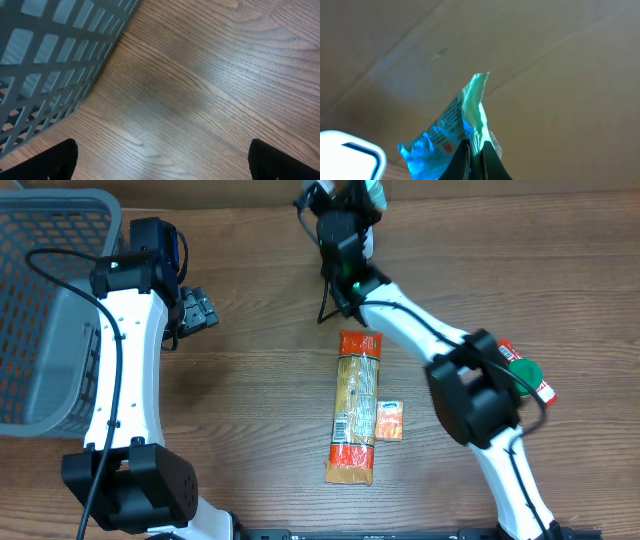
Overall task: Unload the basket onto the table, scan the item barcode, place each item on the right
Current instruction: 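Hold the green packet in front of the scanner window, then carry the green packet right and lower it near the jar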
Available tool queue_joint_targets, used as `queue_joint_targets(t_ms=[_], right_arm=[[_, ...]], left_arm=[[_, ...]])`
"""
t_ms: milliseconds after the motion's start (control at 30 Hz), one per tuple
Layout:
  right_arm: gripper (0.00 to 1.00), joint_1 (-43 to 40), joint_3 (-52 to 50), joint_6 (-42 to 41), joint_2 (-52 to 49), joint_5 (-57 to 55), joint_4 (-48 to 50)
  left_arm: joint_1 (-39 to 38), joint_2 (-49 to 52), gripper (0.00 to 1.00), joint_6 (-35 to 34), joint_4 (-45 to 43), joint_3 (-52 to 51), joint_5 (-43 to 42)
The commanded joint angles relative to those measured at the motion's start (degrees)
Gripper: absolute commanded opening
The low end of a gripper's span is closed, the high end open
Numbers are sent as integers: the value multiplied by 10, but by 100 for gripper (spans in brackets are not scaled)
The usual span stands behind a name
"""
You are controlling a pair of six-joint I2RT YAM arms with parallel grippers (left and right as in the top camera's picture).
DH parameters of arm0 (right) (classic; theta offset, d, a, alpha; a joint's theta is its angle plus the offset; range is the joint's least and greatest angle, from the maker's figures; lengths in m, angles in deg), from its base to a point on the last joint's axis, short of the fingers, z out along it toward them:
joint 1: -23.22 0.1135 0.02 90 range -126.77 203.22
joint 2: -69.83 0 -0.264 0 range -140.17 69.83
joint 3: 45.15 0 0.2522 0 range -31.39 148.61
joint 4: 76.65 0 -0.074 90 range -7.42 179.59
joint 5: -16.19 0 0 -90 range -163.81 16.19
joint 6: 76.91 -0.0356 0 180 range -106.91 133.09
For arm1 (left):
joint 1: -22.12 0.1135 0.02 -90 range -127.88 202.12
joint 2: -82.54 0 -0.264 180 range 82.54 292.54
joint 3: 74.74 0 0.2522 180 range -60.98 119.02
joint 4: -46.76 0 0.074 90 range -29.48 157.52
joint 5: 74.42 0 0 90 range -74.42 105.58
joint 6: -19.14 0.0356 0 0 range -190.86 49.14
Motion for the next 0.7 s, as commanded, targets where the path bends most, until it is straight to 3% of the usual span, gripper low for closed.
queue_joint_targets(t_ms=[0, 100, 333, 467, 567, 667], right_arm=[[4, -2, 9, -86, 103, -10, -68], [4, -2, 9, -155, 149, -8, -196], [4, -9, 9, -320, 213, 30, -647], [4, -45, -12, -408, 209, 202, -908], [6, -83, -48, -421, 209, 288, -968], [6, -119, -90, -420, 210, 297, -975]], left_arm=[[1, 2, 100, 13, 1, 12, 0], [1, 2, 100, 13, 1, 12, 0], [1, 2, 100, 13, 1, 12, 0], [1, 2, 100, 13, 1, 12, 0], [1, 2, 100, 13, 1, 12, 0], [1, 2, 100, 13, 1, 12, 0]])
